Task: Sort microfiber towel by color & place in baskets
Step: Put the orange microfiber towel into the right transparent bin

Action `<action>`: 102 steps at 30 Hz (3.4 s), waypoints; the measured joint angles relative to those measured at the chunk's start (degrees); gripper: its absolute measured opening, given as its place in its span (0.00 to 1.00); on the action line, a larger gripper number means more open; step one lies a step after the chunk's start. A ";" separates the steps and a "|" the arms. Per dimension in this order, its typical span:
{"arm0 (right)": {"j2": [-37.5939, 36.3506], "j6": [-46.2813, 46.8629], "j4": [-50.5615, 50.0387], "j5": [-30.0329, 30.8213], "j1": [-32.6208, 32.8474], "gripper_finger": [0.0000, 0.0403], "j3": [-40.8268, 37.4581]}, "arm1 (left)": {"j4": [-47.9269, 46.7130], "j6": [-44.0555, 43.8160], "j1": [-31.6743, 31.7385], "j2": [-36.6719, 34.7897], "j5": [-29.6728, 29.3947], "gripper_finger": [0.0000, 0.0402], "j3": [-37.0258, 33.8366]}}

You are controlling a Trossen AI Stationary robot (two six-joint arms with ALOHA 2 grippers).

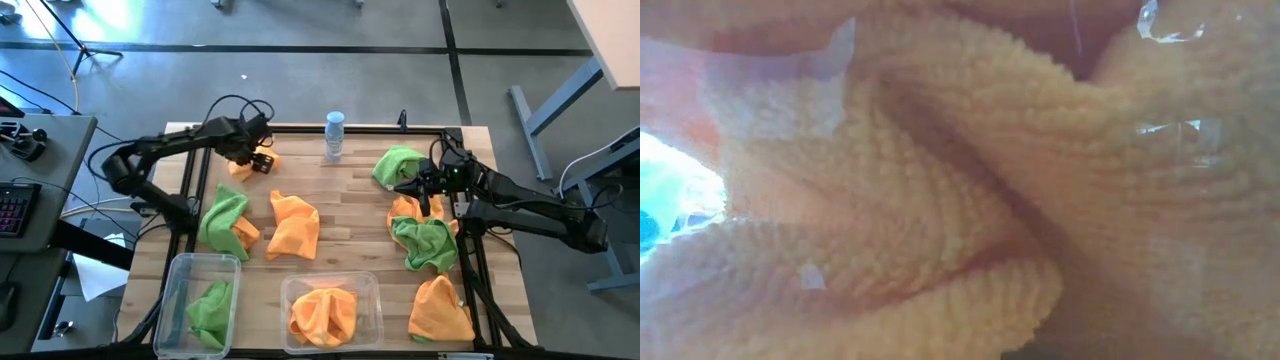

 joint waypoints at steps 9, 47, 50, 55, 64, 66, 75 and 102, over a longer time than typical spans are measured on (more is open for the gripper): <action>0.00 1.69 0.00 0.02 0.00 0.00 0.00 | -0.97 -2.33 -0.74 2.89 -6.27 0.59 0.09; 0.02 3.25 0.09 0.54 0.00 0.00 0.00 | -4.23 6.81 -1.99 -5.03 -5.91 0.00 4.77; 0.02 3.25 0.09 0.52 0.00 0.00 0.00 | 1.16 11.67 -2.00 -4.93 -0.50 0.01 4.79; 0.02 3.21 0.09 0.52 0.00 0.00 0.00 | -1.04 12.16 -2.33 -0.93 1.19 0.04 7.77; 0.02 2.77 0.09 0.55 0.00 0.00 0.00 | -12.20 -8.42 -6.88 6.96 -6.28 0.07 11.77; 0.02 2.76 0.09 0.55 0.00 0.00 0.00 | -13.32 -12.51 -8.79 8.06 -9.20 0.05 11.74; 0.02 2.75 -0.35 0.53 0.02 0.00 -0.13 | -12.65 -37.13 -21.13 9.05 -26.45 0.01 11.44; 0.02 1.68 -0.98 -3.15 0.02 0.00 -0.15 | -11.45 -69.02 -25.79 9.05 -30.10 0.40 -3.42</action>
